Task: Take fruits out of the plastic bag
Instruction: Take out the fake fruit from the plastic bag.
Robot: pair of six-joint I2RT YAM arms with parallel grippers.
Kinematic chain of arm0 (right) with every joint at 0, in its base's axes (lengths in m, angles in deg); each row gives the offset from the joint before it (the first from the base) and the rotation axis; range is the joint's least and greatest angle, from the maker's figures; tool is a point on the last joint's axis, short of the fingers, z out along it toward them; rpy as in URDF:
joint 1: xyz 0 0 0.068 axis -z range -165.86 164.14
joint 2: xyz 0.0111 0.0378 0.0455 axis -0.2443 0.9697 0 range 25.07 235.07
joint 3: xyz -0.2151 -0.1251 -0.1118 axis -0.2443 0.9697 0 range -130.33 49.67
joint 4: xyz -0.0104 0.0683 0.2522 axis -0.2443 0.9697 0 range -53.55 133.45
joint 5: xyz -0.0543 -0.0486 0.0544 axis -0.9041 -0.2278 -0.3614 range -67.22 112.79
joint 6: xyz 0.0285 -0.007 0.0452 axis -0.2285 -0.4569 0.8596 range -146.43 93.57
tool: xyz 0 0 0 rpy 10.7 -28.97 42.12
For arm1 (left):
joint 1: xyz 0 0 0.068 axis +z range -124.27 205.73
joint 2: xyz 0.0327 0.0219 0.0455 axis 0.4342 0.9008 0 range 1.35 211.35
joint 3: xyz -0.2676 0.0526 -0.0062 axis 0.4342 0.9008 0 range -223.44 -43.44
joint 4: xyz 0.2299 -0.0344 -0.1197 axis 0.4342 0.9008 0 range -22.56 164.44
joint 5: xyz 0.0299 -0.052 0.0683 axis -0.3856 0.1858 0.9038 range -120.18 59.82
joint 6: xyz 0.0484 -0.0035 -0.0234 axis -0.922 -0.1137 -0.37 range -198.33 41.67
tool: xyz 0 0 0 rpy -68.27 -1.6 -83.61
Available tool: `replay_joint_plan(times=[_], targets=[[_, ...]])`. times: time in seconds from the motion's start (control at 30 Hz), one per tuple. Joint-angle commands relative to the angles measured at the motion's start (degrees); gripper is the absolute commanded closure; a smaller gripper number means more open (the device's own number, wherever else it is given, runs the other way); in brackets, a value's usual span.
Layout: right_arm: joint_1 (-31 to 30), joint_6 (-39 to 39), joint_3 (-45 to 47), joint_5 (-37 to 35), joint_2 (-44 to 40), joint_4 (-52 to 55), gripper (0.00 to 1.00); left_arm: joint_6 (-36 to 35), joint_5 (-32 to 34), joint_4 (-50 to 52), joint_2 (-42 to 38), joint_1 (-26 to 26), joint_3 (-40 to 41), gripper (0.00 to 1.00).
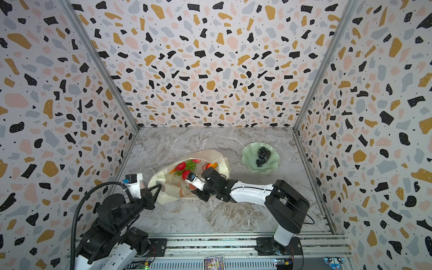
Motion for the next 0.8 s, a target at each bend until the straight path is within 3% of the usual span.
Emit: replay_joint_plan(times=[0.0,0.13,0.33,0.77], targets=[[-0.59,-1.73,0.64,-2.14,0.1,-1.31,0.63,2.25,1.39,1.88,-2.51,-0.22,0.2,1.0],[-0.55,0.21,-1.97,-3.46,0.05,-1.36,0.61,3.14,2.46,3.58,-4.3,-0.26,0.86,1.0],[-0.56,6.4,-7.39,-5.15,3.55,-4.57,0.43,2.83,2.15,3.67,-4.42,-0.26,1.76,1.0],[-0.42,16.45,-16.2,-11.12,14.07,-6.31,0.25,2.53,1.19,2.91,-3.49,-0.16,2.11,1.0]])
